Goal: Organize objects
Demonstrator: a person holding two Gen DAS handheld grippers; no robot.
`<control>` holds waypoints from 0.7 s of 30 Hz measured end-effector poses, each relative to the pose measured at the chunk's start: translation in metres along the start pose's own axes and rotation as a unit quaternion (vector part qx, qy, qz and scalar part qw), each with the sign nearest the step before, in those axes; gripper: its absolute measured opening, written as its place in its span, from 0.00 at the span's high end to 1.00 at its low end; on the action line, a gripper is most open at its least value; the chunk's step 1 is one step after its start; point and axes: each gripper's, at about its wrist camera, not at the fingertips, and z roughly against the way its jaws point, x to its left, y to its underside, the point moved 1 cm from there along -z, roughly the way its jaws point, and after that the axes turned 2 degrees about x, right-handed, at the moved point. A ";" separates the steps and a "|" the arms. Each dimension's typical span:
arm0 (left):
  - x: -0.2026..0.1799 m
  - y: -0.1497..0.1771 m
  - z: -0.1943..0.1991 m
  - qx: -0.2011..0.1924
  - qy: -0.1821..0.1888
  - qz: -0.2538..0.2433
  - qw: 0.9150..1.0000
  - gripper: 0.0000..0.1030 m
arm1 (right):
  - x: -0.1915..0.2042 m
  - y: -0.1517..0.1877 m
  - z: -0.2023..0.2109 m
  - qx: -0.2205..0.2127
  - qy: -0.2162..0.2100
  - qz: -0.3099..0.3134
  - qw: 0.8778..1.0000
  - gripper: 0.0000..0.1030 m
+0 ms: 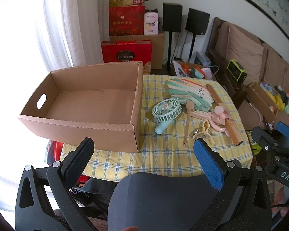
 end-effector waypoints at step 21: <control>-0.002 0.001 -0.010 0.009 0.005 0.000 1.000 0.00 | 0.000 -0.001 -0.001 0.001 -0.001 -0.001 1.000 0.00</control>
